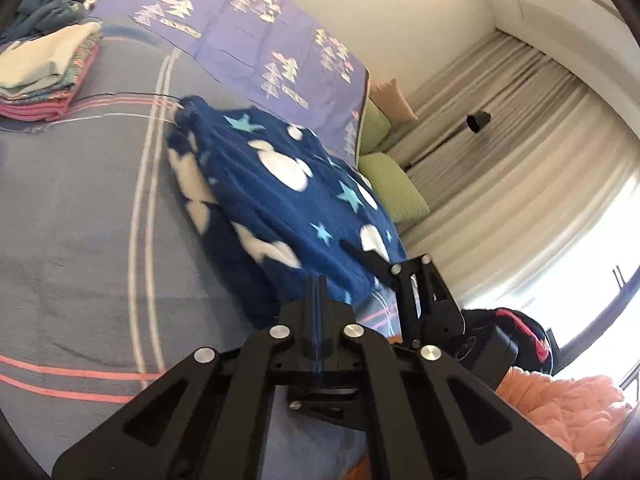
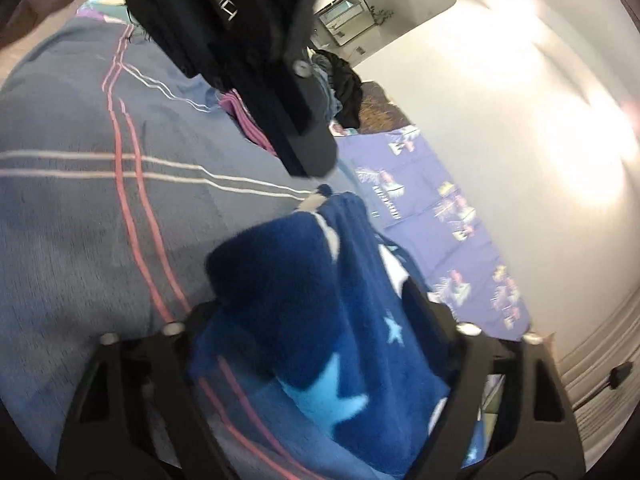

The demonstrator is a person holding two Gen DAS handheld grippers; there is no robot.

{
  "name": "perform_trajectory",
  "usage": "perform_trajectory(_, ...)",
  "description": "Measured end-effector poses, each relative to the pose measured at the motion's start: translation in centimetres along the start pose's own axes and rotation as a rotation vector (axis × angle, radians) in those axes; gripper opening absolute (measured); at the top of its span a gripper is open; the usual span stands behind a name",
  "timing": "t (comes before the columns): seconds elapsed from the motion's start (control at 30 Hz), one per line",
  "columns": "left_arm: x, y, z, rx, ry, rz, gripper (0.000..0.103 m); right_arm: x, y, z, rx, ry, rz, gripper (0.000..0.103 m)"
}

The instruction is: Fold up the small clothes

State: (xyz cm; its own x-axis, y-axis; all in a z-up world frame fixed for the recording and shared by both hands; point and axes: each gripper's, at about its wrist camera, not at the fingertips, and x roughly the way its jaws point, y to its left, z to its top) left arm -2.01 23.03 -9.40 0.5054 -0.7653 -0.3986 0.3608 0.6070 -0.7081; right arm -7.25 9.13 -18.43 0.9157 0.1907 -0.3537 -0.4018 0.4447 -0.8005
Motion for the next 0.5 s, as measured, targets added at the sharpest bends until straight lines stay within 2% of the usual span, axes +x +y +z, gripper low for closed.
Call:
perform_trajectory(0.03,-0.2,0.6,0.1,-0.013,-0.010,0.019,0.007,0.1,0.2,0.1,-0.004,-0.001,0.015,0.052)
perform_trajectory(0.07,0.0,1.0,0.1,-0.026,-0.015,0.037,0.017,0.1,0.4,0.1,-0.014,-0.005,0.023,0.047)
perform_trajectory(0.1,-0.1,1.7,0.2,-0.048,-0.019,0.066,0.047,0.2,0.9,0.1,-0.032,-0.009,0.027,0.043)
perform_trajectory(0.13,0.1,2.8,0.4,-0.083,-0.025,0.090,0.064,0.3,1.2,-0.1,-0.049,-0.010,0.027,0.041)
perform_trajectory(0.2,1.1,4.4,0.9,-0.119,-0.005,0.084,0.066,0.4,1.9,-0.1,-0.075,-0.016,0.024,0.038)
perform_trajectory(0.3,3.7,7.0,2.3,-0.211,0.030,0.051,0.085,0.4,1.5,0.0,-0.049,-0.014,0.042,0.035)
perform_trajectory(0.37,5.8,8.4,3.6,-0.261,0.027,0.036,0.086,0.3,1.3,0.2,-0.034,-0.011,0.054,0.034)
perform_trajectory(0.43,7.3,8.6,5.6,-0.255,-0.005,0.022,0.088,0.2,1.0,0.3,-0.014,-0.009,0.071,0.034)
perform_trajectory(0.5,9.0,8.8,7.2,-0.273,0.026,-0.036,0.088,0.2,0.3,0.3,0.024,-0.007,0.091,0.034)
